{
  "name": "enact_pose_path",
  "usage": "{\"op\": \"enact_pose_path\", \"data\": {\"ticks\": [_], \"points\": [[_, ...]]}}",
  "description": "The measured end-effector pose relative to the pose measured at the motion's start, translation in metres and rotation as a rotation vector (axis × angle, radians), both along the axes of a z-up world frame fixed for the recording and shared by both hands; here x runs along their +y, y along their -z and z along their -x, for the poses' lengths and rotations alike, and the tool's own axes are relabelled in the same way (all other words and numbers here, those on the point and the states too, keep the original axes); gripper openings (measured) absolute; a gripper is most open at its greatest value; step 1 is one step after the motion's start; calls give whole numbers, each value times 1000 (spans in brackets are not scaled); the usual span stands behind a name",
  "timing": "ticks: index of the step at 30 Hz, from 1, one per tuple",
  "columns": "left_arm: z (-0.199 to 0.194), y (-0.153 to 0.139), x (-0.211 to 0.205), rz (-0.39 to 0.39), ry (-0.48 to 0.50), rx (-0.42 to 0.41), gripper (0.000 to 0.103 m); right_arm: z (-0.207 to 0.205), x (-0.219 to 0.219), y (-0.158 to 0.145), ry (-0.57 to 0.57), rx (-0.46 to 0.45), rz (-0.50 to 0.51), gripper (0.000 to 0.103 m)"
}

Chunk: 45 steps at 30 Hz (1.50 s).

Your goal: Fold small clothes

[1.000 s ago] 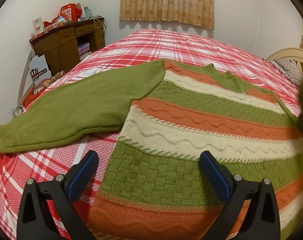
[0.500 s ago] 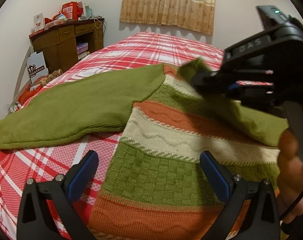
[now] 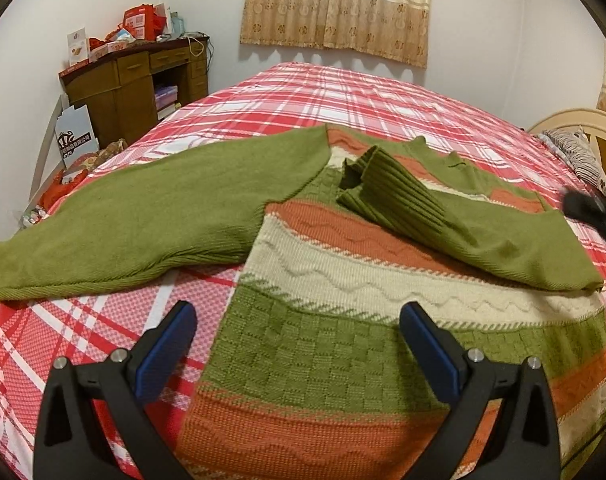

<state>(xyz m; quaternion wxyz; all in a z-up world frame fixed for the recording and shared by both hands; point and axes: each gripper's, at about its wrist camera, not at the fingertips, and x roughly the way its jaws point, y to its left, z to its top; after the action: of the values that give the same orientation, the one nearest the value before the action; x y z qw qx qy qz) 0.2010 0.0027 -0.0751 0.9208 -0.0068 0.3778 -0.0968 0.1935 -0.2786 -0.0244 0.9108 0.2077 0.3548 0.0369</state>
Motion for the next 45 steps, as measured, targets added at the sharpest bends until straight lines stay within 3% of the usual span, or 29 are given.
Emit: {"op": "enact_pose_path", "data": {"ticks": [3, 5, 6, 7, 8, 9, 12, 14, 16, 18, 21, 23, 26, 27, 28, 30, 33, 35, 37, 39, 42, 44, 45], "points": [[0, 0, -2, -10, -3, 2, 103, 23, -31, 6, 98, 11, -18, 9], [1, 0, -2, -14, -5, 5, 103, 27, -34, 7, 109, 5, -41, 17], [1, 0, -1, -13, -8, 6, 103, 27, -30, 8, 92, -7, -60, 41], [1, 0, 0, -12, -14, 7, 103, 22, -19, 7, 62, -19, -77, 75], [1, -1, 2, -12, -23, 11, 103, 18, -15, 8, 38, -25, -89, 87], [2, -1, 3, -14, -29, 16, 103, 11, -3, 7, 4, -40, -108, 91], [8, -3, 9, -47, -41, 34, 103, -3, 25, 2, -94, -42, -91, 91], [18, -5, 22, -65, -69, 33, 103, -16, 57, -1, -154, -34, 20, 86], [28, -6, 40, -54, -120, 33, 103, -29, 92, -2, -227, -28, 149, 51], [34, -3, 61, -7, -170, 34, 103, -40, 114, 5, -288, -3, 199, 38], [39, 4, 77, 50, -208, 21, 103, -57, 137, 23, -322, 21, 263, 38], [40, 6, 68, 10, -205, 1, 103, -71, 148, 38, -289, 44, 341, 38], [39, 9, 53, -62, -173, -14, 103, -89, 143, 59, -268, 119, 331, 37], [39, 9, 51, -61, -158, -19, 103, -90, 142, 60, -259, 108, 328, 30], [38, 8, 51, -58, -153, -20, 103, -88, 141, 58, -258, 102, 321, 14], [36, 8, 55, -37, -151, -23, 103, -84, 135, 50, -271, 109, 265, 5], [39, 9, 56, -39, -153, -29, 103, -75, 134, 26, -314, 40, 109, 4], [39, 9, 56, -39, -153, -30, 103, -73, 144, 14, -339, -2, 72, 4], [39, 9, 56, -36, -153, -29, 103, -77, 155, 16, -385, 15, 32, 5], [39, 9, 56, -35, -152, -30, 103, -79, 162, 21, -376, 37, 68, 5], [40, 9, 56, -35, -153, -30, 103, -75, 145, 21, -304, -2, 53, 5], [40, 9, 56, -36, -153, -30, 103, -75, 132, 22, -258, 18, 33, 14], [40, 9, 56, -36, -154, -31, 103, -74, 130, 22, -253, 32, 30, 42]]}}
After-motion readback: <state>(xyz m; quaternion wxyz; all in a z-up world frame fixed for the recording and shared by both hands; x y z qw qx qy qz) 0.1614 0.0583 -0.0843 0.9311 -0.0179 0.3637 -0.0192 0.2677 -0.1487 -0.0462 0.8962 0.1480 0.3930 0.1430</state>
